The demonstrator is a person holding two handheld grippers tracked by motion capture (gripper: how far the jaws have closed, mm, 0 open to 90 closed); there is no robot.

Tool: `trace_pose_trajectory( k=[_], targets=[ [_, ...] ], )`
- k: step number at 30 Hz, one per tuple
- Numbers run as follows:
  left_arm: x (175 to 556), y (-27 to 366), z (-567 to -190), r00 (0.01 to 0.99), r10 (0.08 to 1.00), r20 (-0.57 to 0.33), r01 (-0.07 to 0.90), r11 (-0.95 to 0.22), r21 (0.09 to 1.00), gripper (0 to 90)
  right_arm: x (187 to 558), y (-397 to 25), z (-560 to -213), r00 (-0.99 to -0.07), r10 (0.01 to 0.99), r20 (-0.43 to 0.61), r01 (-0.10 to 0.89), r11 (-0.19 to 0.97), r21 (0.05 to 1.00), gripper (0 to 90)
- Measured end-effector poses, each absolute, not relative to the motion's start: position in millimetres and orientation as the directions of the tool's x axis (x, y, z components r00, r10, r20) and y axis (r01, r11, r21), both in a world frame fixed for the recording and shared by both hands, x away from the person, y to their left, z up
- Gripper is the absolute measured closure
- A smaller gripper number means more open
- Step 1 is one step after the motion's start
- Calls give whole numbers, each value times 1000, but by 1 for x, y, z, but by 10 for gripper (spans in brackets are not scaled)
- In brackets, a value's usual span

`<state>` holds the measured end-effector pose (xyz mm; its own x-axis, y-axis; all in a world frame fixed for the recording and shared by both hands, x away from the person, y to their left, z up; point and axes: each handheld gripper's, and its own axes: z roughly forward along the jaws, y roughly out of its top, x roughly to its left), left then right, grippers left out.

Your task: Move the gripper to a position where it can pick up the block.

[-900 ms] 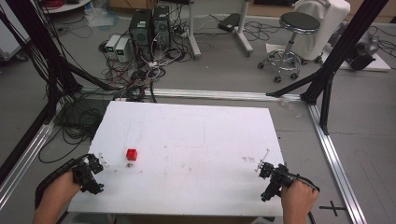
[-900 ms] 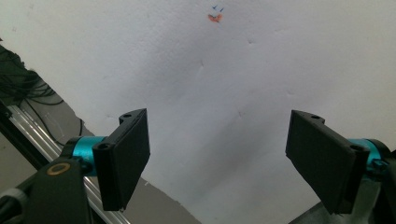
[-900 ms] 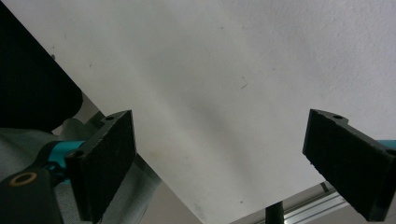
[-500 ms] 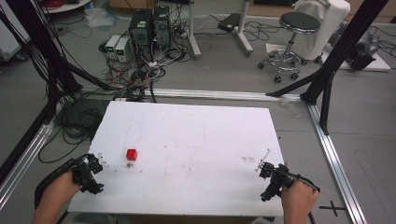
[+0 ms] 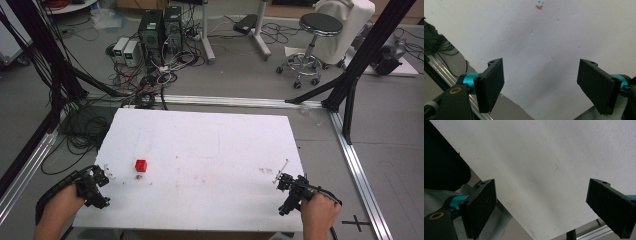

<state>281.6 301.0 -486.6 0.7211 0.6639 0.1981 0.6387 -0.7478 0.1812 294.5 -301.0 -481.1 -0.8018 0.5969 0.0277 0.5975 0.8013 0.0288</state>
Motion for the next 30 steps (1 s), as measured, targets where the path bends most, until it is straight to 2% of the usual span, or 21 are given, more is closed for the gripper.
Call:
trace_pose_trajectory(
  k=[12, 24, 30],
  targets=[
    [284, 294, -489, 754, 623, 208, 602, -782, 161, 221, 294, -302, -483, -801, 598, 36, 599, 800, 37, 89],
    [303, 288, -484, 854, 486, 184, 470, -874, 126, 222, 292, -305, -480, -798, 601, 36, 602, 797, 50, 89],
    [316, 287, -478, 916, 351, 193, 343, -936, 77, 223, 292, -304, -480, -800, 599, 40, 600, 798, 56, 89]
  ],
)
